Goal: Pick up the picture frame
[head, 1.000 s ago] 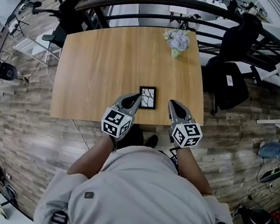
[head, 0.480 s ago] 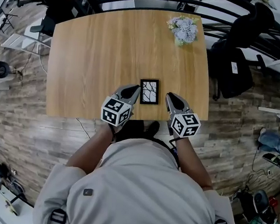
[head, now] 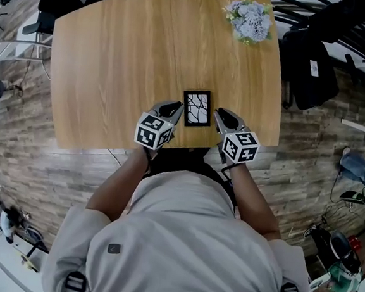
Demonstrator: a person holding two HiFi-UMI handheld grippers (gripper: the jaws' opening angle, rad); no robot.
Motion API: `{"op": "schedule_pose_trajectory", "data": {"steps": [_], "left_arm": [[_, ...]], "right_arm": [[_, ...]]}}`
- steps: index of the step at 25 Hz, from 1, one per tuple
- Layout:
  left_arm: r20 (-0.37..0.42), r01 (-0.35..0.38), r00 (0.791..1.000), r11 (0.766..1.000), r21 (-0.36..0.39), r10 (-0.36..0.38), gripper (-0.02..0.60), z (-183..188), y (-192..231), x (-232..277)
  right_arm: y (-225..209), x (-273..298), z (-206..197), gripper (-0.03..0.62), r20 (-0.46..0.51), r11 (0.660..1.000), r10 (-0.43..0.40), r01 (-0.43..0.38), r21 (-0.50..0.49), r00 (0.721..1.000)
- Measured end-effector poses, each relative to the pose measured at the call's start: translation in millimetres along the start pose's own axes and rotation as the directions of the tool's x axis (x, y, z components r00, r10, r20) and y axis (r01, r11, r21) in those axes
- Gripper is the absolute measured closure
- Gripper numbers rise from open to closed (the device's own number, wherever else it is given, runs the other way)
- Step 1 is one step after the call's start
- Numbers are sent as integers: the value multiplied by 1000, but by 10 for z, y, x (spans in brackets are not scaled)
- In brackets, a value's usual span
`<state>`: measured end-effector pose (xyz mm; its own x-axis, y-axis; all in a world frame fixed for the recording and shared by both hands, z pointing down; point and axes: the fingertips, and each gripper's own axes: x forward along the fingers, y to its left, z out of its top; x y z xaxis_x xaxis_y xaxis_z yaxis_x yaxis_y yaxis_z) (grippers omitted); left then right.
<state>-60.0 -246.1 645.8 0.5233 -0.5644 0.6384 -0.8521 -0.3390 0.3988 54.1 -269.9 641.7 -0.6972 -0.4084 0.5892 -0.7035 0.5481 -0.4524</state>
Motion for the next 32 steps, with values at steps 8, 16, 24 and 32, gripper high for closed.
{"op": "schedule_pose_trajectory", "data": {"steps": [8,16,24,32], "left_arm": [[-93,44,994,992,-120,-55,520,-338,78,291],[-165,25,984,979,-203,-59,483,-642,127,475],[-225,-7,973,961,-278,-58,466,-889,180,613],[-213,-51,977,955,-293,-14,477,-894,173,655]], "right_arm": [[-218,316,-374,497,-125,999,-30,34,29,992],[-302,556,-676,487,-226,998,-38,47,35,973],[-280,612,-863,479,-290,999,-29,40,31,957],[-305,655,-934,479,-313,996,-85,87,-6,946]]}}
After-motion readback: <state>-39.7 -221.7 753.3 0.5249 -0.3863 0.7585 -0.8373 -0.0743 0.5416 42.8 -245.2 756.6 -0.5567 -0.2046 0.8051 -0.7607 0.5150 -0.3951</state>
